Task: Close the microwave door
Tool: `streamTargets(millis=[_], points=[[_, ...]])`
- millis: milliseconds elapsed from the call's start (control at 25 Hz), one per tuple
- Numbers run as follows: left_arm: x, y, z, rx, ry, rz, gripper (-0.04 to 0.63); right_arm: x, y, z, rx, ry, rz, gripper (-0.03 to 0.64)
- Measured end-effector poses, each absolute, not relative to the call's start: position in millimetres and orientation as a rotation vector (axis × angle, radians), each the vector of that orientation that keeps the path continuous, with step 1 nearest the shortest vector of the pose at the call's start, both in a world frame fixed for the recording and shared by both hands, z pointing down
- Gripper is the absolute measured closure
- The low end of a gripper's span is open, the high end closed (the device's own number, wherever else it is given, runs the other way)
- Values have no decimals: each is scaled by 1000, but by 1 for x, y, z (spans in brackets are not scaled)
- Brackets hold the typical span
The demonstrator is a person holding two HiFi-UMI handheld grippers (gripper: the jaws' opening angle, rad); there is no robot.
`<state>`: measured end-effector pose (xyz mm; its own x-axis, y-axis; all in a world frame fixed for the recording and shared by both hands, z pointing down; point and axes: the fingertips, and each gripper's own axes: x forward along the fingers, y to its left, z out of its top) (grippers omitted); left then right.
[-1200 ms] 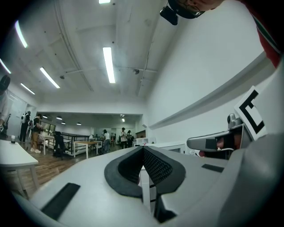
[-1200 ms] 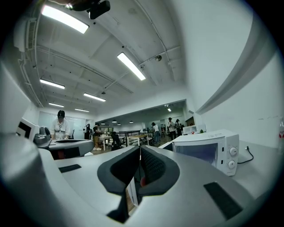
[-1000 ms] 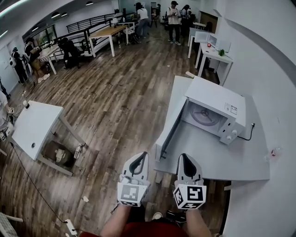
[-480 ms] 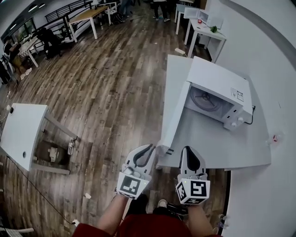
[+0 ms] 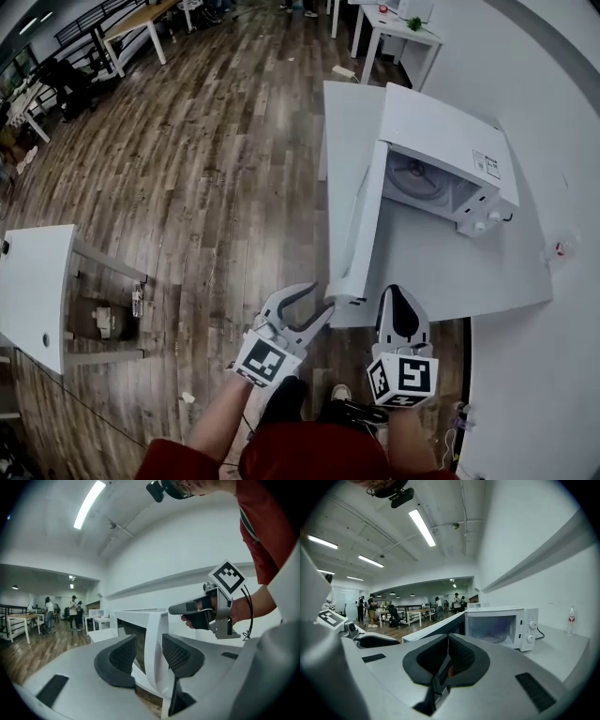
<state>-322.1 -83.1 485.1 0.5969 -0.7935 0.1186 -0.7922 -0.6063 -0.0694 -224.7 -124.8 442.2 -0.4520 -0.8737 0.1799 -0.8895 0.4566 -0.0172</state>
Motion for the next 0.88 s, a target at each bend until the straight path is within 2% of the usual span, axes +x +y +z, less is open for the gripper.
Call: streamTargets(millis=[240,880], points=[[-311,-92,501,-2924,1132,-237,402,-218,-127,448,1656,-2470,170,588],[-294,-101,517,-2997,757,-304,402,-204,-128,447,1813,-2333,146,588]])
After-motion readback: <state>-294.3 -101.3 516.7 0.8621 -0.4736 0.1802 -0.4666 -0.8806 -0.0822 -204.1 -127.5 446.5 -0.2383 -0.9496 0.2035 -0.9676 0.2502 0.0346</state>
